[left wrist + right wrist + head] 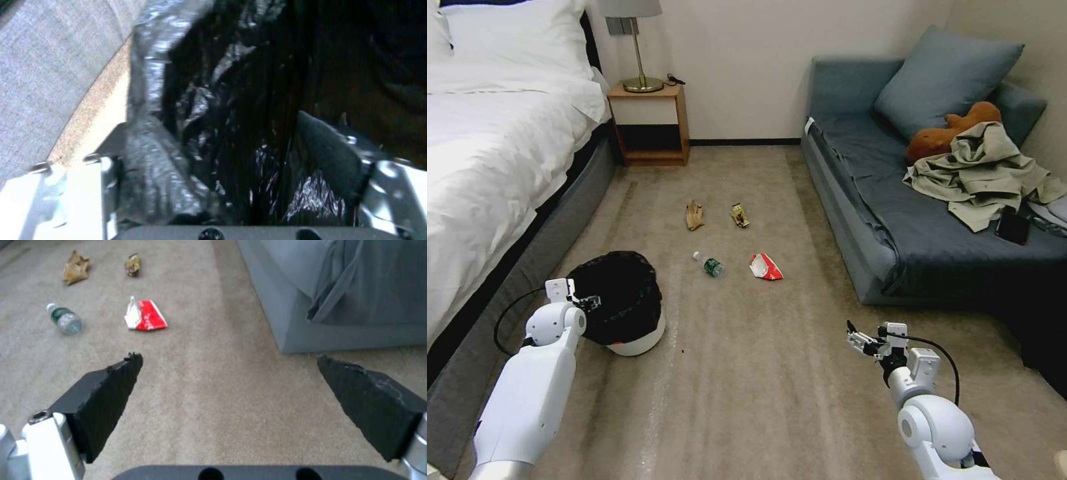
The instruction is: Pick up the trash bin, then pick up the garbage on the floor and place it into the trash bin.
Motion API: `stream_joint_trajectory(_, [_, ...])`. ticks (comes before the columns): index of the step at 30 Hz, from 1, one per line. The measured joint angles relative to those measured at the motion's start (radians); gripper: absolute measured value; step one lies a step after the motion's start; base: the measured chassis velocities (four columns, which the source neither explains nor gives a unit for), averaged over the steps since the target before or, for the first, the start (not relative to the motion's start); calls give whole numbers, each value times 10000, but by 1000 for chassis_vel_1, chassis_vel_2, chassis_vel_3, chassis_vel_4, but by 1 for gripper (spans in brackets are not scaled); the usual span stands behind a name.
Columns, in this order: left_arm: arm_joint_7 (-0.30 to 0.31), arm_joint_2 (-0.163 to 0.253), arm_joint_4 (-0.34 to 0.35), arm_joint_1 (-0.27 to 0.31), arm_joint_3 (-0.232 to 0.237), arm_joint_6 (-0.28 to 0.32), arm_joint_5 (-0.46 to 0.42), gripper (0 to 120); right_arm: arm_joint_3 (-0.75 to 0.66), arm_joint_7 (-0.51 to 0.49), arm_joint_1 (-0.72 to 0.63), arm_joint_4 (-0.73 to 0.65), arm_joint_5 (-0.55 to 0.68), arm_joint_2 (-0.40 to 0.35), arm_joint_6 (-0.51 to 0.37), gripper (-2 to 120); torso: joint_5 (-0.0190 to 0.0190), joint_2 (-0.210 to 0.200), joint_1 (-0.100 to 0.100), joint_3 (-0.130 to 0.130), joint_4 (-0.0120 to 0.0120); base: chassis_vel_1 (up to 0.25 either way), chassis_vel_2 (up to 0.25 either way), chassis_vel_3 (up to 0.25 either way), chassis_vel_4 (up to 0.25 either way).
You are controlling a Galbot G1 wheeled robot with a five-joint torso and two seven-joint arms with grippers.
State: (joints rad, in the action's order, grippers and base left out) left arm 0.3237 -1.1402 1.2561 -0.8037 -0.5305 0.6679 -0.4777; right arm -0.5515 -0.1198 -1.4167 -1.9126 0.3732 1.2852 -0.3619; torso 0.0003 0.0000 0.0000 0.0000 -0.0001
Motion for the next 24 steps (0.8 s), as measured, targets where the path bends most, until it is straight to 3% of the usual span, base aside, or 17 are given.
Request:
stream_joint_trajectory(3, [-12, 8, -19, -17, 15, -49, 2, 61, -28, -3, -65, -125, 54, -8, -6, 100, 0, 0, 0, 0, 1, 0, 0, 0, 0])
stream_joint_trajectory(7, [-60, 25, -27, -52, 5, -112, 2, 52, -30, -3, -91, -176, 74, -6, -13, 100, 1, 1, 0, 0, 2, 0, 0, 0, 0])
stream_joint_trajectory(9, [-192, 62, 0, -138, -51, -178, 3, 39, -7, -7, -118, -227, 81, 16, -32, 100, 2, 1, 0, -1, 3, 0, 0, 0, 0])
stream_joint_trajectory(12, [-281, 72, 55, -193, -79, -212, -3, 34, 11, -12, -122, -234, 81, 27, -41, 100, 1, 2, 0, -1, 3, 0, 0, 0, 0])
stream_joint_trajectory(15, [-451, 114, 227, -341, -192, -270, -13, 20, 26, -46, -132, -235, 81, 38, -57, 100, 0, 2, -1, -2, 1, 0, 0, 0, 0])
stream_joint_trajectory(19, [-594, 171, 430, -506, -315, -316, -5, 11, 33, -63, -158, -235, 82, 34, -66, 100, -6, 2, -1, -1, 1, 0, 0, 0, 0])
stream_joint_trajectory(24, [-706, 210, 676, -694, -429, -361, 72, 10, 57, -67, -190, -237, 83, 42, -66, 100, -12, 1, 0, 0, -1, 0, 0, 0, 0])
